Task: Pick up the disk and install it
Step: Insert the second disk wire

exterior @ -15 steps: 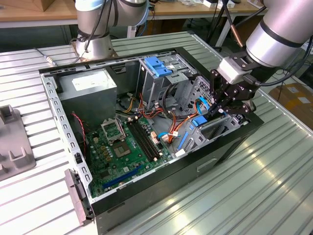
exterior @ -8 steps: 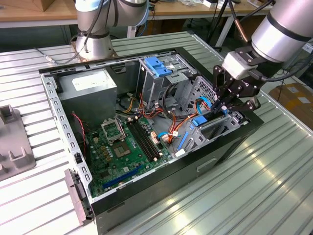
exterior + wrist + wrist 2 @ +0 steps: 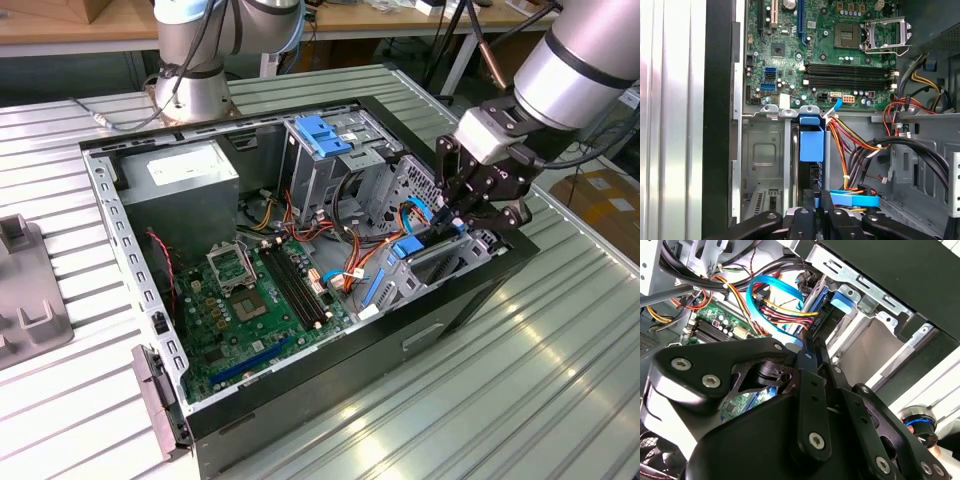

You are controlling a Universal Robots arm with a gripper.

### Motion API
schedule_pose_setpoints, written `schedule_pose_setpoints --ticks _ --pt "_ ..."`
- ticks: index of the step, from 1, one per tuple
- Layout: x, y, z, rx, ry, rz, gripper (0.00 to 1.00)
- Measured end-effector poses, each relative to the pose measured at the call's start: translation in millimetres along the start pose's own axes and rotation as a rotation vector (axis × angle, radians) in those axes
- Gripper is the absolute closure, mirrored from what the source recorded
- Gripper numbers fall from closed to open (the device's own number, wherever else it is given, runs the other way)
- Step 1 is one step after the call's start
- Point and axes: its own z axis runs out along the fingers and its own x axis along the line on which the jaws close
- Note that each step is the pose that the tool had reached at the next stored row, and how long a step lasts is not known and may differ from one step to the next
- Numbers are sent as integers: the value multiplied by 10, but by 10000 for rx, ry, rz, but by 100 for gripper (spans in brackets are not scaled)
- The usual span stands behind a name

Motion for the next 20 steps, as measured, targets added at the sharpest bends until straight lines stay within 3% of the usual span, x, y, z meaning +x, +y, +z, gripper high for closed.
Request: schedule_pose_setpoints --ticks 3,9,20 --pt "-13 -1 47 -1 -51 -1 84" --pt "-3 -1 129 -28 -52 3 84" --pt "-3 -2 135 -28 -56 2 84"
